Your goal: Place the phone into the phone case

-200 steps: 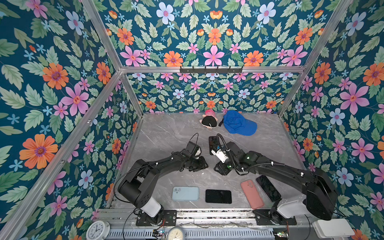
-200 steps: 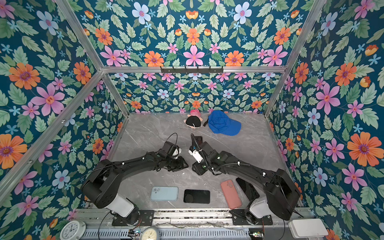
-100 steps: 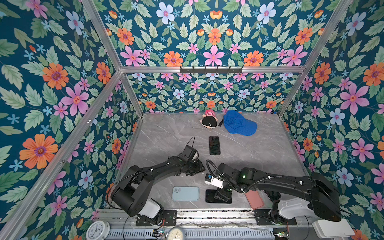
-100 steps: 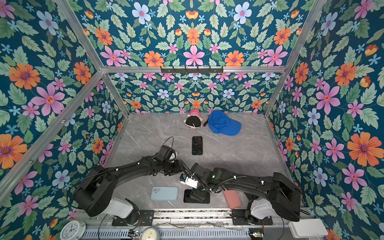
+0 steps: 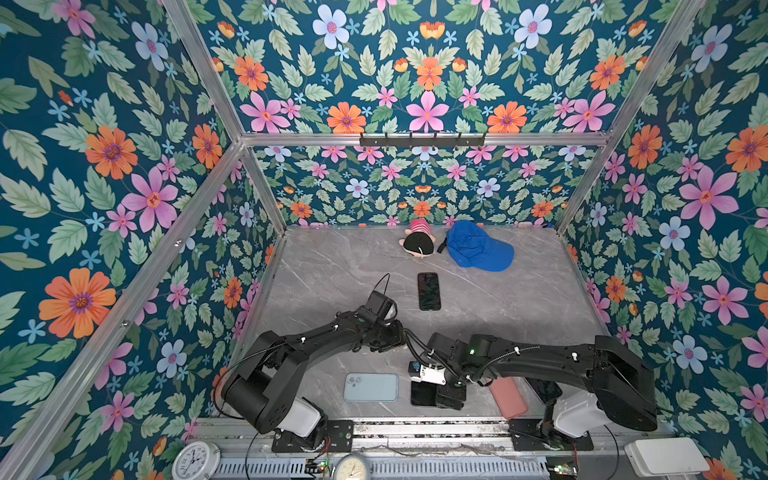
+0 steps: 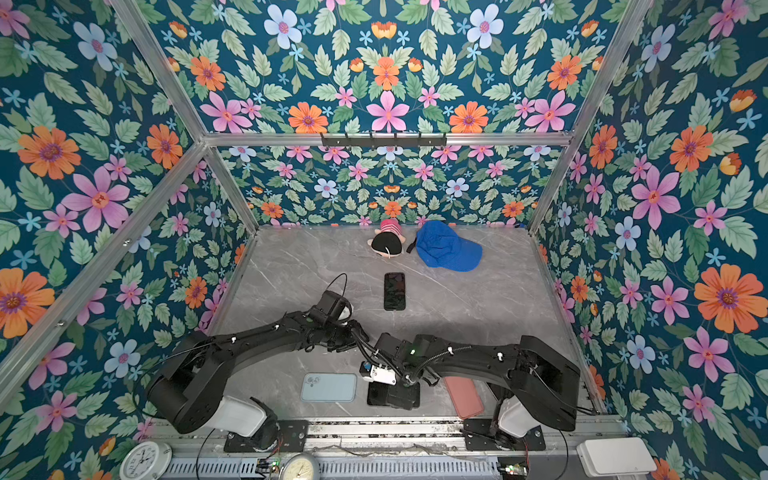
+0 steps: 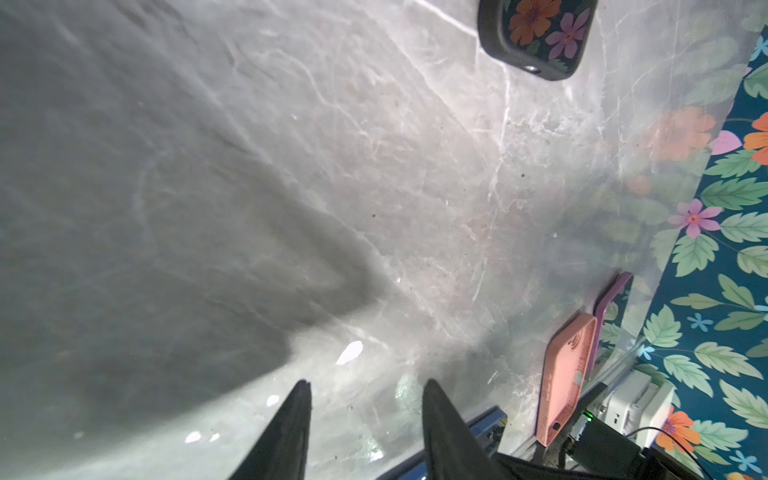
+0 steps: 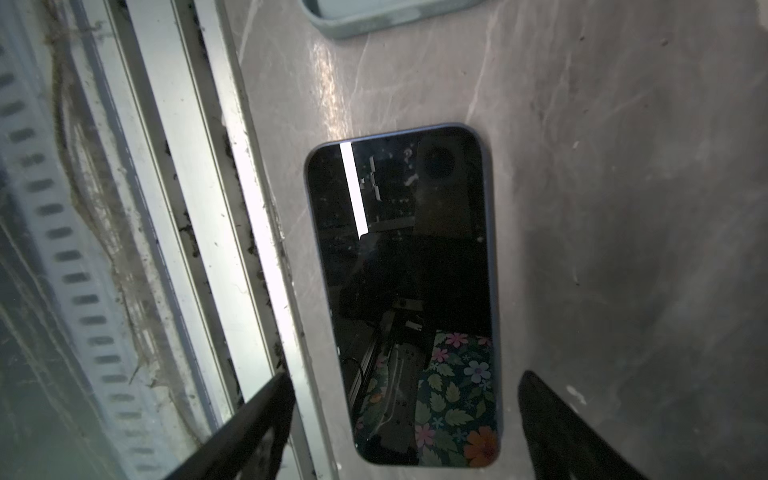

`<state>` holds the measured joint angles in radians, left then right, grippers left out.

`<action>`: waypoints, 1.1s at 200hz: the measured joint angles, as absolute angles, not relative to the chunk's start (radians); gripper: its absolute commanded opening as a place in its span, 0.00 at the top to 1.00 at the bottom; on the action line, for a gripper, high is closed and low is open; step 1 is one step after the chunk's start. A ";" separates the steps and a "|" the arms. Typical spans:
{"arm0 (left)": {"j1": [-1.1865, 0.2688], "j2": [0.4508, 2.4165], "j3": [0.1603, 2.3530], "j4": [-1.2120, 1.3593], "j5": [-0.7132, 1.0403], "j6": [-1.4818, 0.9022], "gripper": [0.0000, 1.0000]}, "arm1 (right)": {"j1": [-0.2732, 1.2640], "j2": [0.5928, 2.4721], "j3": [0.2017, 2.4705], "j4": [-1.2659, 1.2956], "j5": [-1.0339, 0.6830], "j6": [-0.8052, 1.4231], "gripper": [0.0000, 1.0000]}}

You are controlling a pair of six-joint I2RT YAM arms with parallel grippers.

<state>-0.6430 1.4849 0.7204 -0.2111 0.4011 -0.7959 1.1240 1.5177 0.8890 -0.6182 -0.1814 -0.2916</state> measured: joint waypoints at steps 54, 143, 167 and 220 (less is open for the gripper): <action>-0.642 1.480 0.713 -0.223 0.391 -0.796 0.54 | 1.163 1.561 0.880 -0.593 -0.186 -0.317 0.06; -0.642 1.501 0.732 -0.225 0.396 -0.792 0.54 | 1.166 1.639 0.890 -0.528 -0.070 -0.343 0.11; -0.642 1.503 0.732 -0.225 0.396 -0.792 0.54 | 1.165 1.640 0.889 -0.521 -0.060 -0.343 0.14; -0.634 1.501 0.728 -0.225 0.399 -0.783 0.54 | 1.132 1.640 0.889 -0.499 -0.060 -0.339 0.19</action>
<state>-0.6342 1.5005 0.7284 -0.2249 0.3992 -0.7826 1.1320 1.6398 0.8894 -0.4988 -0.0601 -0.3393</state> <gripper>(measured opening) 0.457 0.821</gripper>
